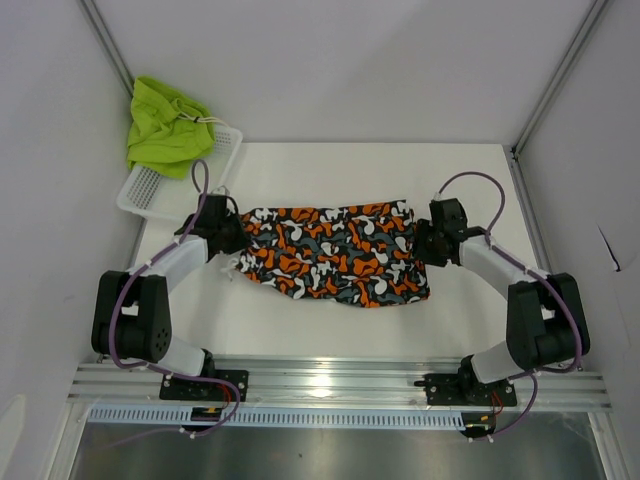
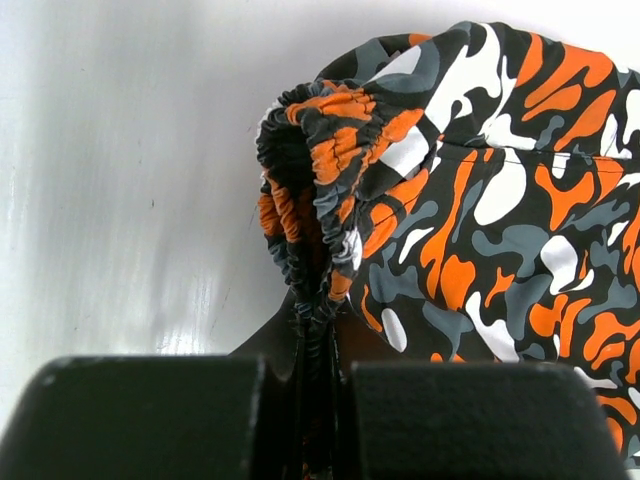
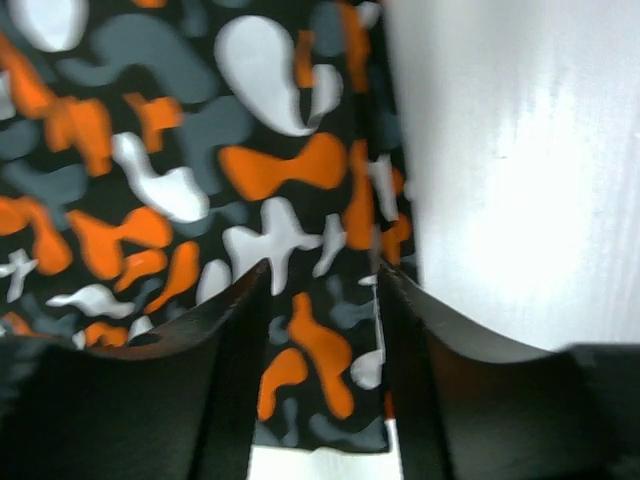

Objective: Fold and stack the shorts
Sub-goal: Fold the shorts

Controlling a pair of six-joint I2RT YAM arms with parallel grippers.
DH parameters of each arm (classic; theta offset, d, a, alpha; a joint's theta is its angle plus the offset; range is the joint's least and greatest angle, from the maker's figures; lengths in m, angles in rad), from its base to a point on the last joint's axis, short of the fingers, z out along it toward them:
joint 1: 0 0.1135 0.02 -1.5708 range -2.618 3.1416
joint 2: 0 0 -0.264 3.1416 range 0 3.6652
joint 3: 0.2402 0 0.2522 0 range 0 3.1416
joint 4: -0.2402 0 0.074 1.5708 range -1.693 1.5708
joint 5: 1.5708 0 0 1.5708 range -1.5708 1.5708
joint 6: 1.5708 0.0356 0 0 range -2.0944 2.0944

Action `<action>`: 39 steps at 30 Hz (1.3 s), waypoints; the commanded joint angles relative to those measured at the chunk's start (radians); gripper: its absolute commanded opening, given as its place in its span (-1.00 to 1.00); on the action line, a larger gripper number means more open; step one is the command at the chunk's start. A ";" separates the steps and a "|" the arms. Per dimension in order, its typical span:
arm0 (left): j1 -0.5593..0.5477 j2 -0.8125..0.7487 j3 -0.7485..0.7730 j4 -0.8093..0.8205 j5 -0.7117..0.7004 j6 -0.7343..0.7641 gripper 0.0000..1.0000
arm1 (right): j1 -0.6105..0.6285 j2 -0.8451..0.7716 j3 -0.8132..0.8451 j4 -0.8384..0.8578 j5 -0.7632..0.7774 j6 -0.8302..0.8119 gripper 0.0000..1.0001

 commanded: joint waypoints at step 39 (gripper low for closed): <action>-0.023 0.025 0.162 -0.107 -0.152 0.034 -1.00 | 0.226 -0.138 -0.134 -0.133 0.142 0.084 -0.98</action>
